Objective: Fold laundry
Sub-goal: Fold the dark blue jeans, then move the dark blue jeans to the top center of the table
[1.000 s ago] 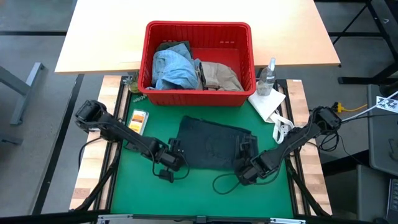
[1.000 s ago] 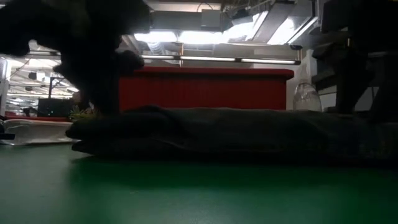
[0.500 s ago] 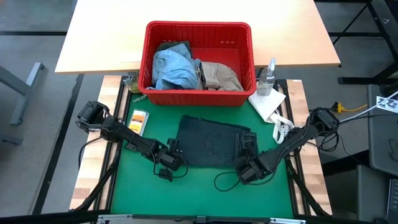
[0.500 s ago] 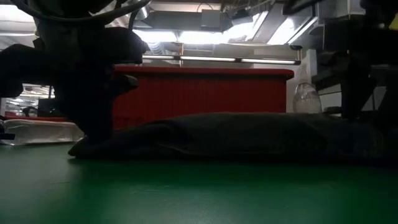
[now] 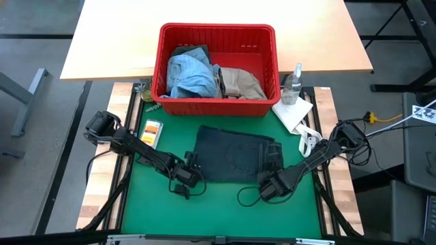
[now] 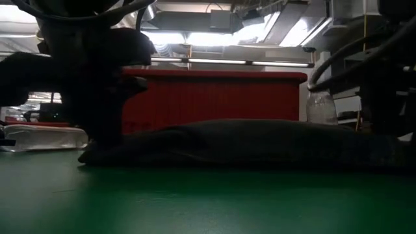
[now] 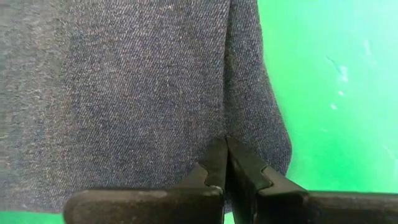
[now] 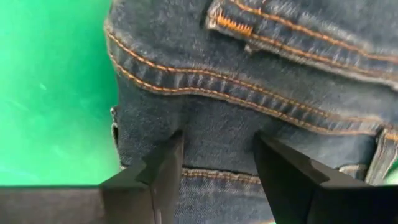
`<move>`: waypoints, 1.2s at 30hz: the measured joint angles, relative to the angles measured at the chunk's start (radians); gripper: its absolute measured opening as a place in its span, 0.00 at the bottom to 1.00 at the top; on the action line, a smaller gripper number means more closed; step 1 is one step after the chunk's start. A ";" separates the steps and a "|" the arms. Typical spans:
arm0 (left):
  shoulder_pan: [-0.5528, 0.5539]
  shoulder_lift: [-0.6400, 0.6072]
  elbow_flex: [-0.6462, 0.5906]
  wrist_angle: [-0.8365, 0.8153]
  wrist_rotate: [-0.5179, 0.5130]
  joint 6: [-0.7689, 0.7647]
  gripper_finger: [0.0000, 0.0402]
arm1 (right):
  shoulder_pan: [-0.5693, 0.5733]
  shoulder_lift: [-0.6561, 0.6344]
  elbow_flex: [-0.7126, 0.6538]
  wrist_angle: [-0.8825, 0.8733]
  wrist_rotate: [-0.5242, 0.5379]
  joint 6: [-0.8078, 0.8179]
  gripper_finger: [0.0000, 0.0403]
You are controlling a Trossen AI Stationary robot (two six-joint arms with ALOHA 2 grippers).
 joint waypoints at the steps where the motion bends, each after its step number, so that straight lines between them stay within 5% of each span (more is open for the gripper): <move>1: 0.000 0.001 0.005 0.006 -0.011 0.000 0.00 | -0.006 0.000 0.000 -0.010 -0.003 0.014 0.50; 15: -0.005 0.004 0.191 -0.242 -0.025 0.113 0.00 | -0.042 0.000 0.100 -0.246 -0.046 0.038 0.50; 26: 0.041 0.002 0.316 -0.264 -0.034 0.224 0.00 | -0.063 0.000 0.268 -0.461 0.192 0.029 0.50; 36: 0.227 0.001 0.347 -0.262 -0.039 0.295 0.00 | -0.213 -0.006 0.243 -0.476 0.271 -0.173 0.50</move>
